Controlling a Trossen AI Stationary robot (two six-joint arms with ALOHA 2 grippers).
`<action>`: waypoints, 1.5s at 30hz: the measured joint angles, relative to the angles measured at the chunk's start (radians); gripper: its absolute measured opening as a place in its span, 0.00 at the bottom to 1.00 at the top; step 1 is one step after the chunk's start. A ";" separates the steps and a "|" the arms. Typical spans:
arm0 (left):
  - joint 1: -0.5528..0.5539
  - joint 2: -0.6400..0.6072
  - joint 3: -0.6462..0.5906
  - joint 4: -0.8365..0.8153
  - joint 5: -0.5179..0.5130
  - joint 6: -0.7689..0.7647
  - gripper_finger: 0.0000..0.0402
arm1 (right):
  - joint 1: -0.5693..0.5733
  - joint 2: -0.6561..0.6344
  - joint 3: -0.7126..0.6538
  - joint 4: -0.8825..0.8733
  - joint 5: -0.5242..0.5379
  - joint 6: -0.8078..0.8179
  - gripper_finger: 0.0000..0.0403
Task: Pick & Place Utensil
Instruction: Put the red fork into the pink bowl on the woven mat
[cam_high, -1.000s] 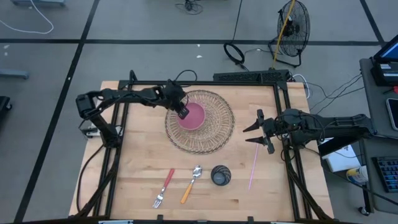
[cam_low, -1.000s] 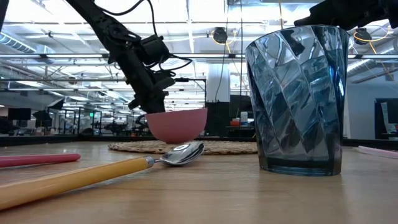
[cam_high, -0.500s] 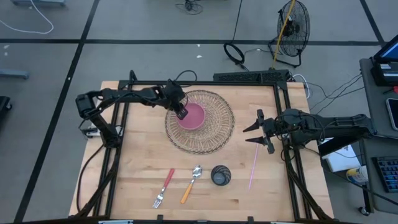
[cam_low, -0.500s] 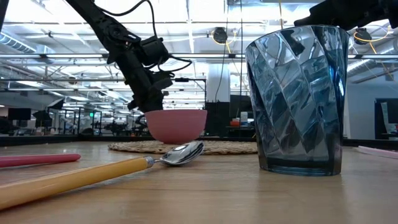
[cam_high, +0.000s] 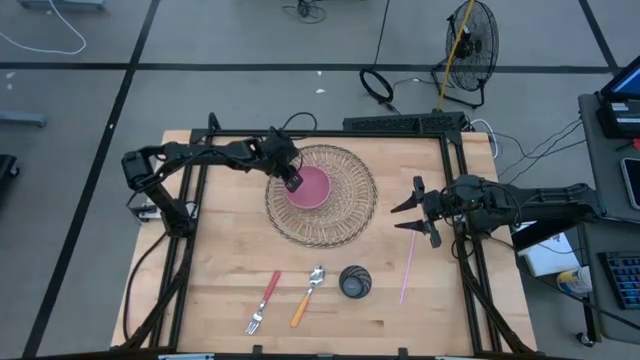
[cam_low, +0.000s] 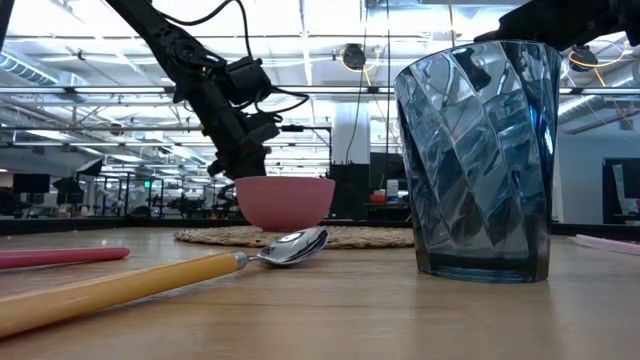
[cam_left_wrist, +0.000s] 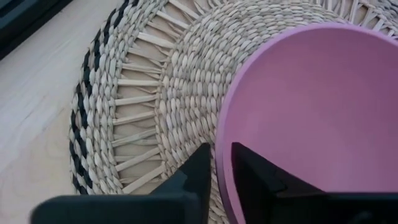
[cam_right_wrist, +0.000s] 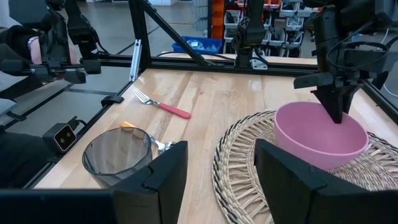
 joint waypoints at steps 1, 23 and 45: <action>0.000 0.000 0.000 0.003 0.000 0.000 0.22 | 0.000 0.000 0.000 0.000 0.000 0.000 0.44; -0.077 -0.397 -0.002 -0.149 0.009 0.042 0.49 | 0.000 0.000 0.000 0.000 0.000 0.000 0.44; -0.787 -0.633 -0.042 -0.441 -0.083 -0.258 0.49 | 0.000 0.009 0.000 0.055 -0.003 0.024 0.44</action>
